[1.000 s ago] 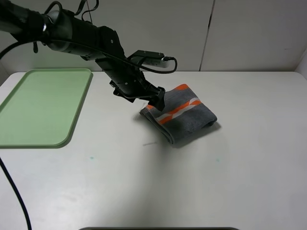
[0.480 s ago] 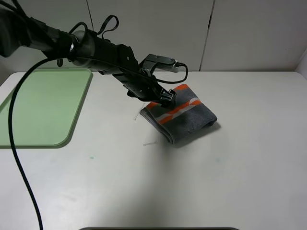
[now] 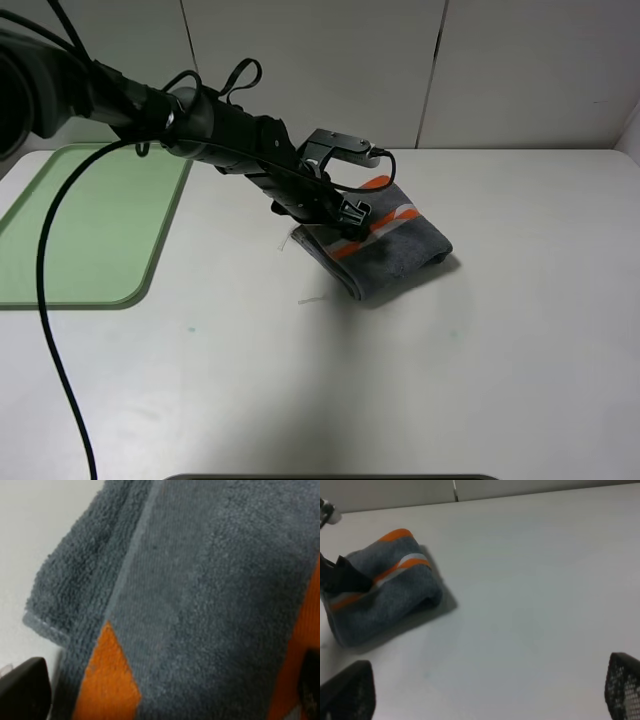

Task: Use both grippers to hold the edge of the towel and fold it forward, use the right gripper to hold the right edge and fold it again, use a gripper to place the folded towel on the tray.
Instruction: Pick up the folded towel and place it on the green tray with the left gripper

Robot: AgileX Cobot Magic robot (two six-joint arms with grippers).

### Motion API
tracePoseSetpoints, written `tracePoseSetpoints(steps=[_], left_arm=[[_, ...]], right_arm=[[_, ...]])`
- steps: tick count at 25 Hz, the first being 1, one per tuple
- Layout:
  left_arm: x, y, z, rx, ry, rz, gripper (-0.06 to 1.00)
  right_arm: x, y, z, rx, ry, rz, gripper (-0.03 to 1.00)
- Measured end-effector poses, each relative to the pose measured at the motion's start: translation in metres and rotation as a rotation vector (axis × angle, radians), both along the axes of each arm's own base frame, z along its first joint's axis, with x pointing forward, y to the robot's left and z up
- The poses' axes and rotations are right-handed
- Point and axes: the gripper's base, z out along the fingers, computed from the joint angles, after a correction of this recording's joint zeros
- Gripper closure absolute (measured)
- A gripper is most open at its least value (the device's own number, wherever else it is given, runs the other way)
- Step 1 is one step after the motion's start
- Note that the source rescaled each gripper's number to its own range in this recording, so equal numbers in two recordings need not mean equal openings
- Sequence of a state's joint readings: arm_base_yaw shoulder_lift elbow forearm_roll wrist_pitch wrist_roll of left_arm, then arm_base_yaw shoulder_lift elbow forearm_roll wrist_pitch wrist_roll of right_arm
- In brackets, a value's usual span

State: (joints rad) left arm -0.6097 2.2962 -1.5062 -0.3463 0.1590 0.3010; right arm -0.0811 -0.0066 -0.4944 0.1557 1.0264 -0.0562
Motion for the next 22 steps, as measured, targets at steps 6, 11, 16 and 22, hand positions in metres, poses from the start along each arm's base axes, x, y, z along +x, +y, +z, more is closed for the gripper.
tracePoseSetpoints(steps=[6, 11, 16, 22], left_arm=[[0.0011, -0.0014, -0.0042, -0.004, -0.017, 0.007, -0.06], [0.0024, -0.0025, -0.0036, -0.012, -0.038, 0.011, 0.03], [0.0015, -0.0037, -0.0036, -0.012, -0.038, 0.008, 0.25], [0.001, -0.0049, -0.0034, -0.013, -0.042, 0.007, 0.52]], right_arm=[[0.0, 0.0001, 0.0, 0.001, 0.0, 0.001, -0.03], [0.0, 0.0001, 0.0, 0.001, 0.0, 0.001, -0.03], [0.0, 0.0001, 0.0, 0.001, 0.0, 0.001, -0.03], [0.0, 0.0001, 0.0, 0.001, 0.0, 0.001, -0.03]])
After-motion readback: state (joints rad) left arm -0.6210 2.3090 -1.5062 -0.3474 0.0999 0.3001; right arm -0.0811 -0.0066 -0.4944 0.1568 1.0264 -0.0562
